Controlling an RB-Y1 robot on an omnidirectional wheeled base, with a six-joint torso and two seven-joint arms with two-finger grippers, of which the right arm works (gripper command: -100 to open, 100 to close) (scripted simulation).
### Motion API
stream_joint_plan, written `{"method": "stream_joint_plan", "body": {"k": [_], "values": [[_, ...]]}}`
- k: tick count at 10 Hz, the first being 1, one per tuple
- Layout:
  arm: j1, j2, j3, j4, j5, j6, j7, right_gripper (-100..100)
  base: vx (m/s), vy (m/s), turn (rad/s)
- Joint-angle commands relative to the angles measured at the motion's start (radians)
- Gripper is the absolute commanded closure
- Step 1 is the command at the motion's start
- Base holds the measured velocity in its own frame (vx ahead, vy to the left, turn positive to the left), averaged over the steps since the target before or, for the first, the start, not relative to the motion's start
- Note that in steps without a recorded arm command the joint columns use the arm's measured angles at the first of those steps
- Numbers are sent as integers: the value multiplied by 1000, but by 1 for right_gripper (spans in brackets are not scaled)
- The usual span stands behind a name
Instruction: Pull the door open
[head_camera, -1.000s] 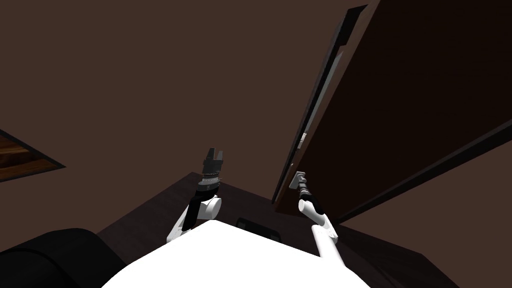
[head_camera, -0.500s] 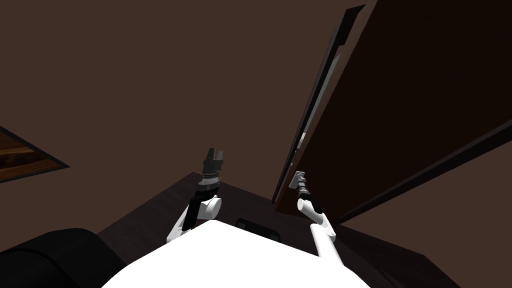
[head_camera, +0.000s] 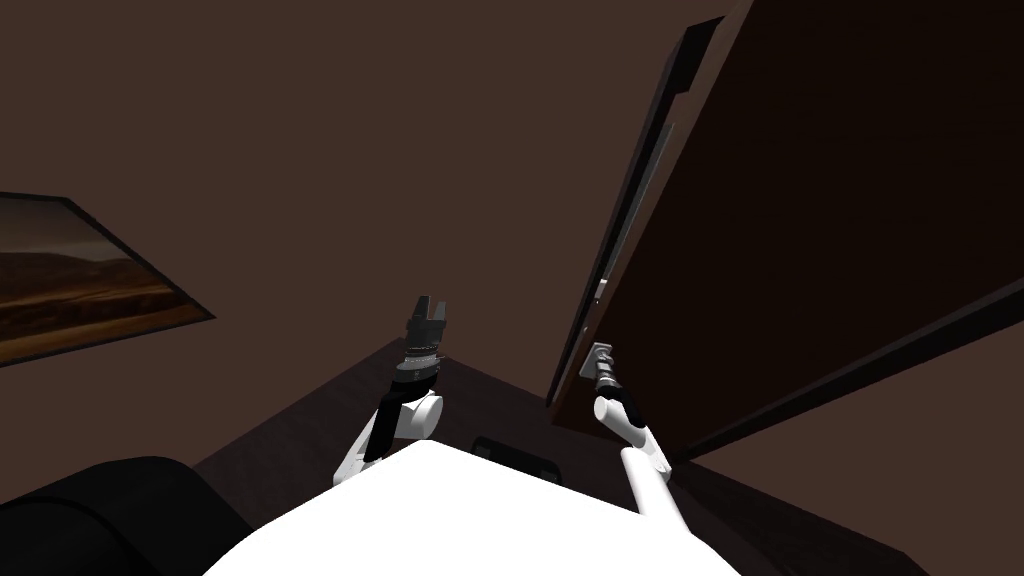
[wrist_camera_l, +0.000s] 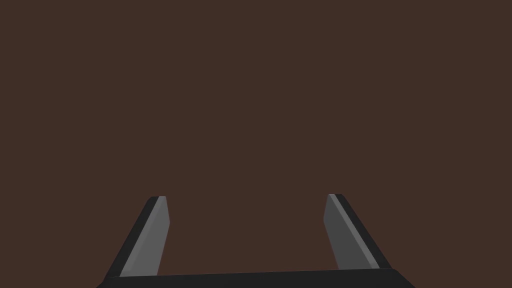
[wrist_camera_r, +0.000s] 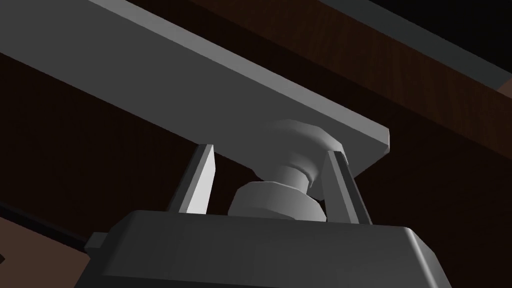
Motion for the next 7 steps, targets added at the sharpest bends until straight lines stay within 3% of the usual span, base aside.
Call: {"method": "stream_joint_plan", "body": {"k": [1,7], "values": [[13,-16,-9,-2,-27,6,-44,100,-53,-59,115],[21,-37,16,-7,-88,-21,-138,100,-46,-31,73]]}}
